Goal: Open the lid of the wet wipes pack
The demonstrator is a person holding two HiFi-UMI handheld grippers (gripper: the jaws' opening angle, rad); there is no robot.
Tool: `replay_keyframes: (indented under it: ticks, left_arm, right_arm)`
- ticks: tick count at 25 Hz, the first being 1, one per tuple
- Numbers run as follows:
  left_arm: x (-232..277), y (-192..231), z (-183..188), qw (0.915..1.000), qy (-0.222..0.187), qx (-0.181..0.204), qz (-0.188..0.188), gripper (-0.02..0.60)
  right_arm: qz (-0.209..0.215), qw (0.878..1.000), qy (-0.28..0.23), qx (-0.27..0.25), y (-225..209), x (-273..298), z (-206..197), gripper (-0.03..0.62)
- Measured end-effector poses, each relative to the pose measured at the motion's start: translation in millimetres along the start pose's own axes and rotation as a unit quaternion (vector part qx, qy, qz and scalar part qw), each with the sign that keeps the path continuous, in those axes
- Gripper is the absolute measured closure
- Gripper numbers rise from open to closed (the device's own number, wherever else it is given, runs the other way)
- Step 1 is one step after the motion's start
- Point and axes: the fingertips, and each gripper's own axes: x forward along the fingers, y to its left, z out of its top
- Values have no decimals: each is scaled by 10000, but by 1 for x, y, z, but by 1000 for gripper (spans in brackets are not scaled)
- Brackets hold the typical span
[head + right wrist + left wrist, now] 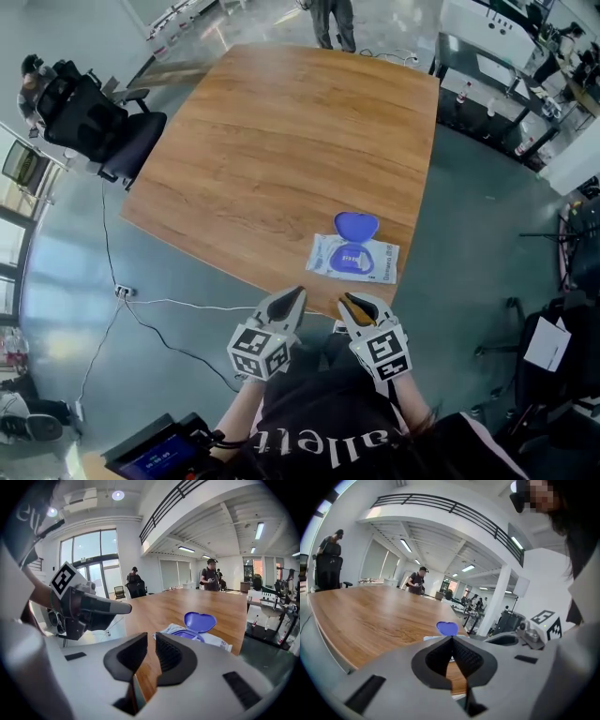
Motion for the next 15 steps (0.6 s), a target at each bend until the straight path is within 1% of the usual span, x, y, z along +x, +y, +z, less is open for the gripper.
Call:
replay_keyframes:
  ticks: [1,3,6,9,12,15]
  left_arm:
    - [-8,-2,3,10000,-69,-37,5,578]
    - [-21,-5,7,9999,-98,24,-53,578]
    - [-44,-8,9,9995,-53,218,-211,580]
    - [-74,-9,10,9989,-74,299,-355,580]
    - [-110,-11,4,9977,-94,335,-587,580]
    - [-145,-15,-13,9956,-53,458,-817,578]
  right_arm:
    - [8,10000,-45,64,4,-1,1,537]
    - [-34,9998,-132,168,10,-3,4,537]
    - [-210,9990,-292,255,23,-5,13,537]
    - [-405,9971,-470,438,40,-8,22,537]
    - [-626,9945,-574,619,69,-14,22,537]
    - [-846,9911,-636,808,103,-24,14,537]
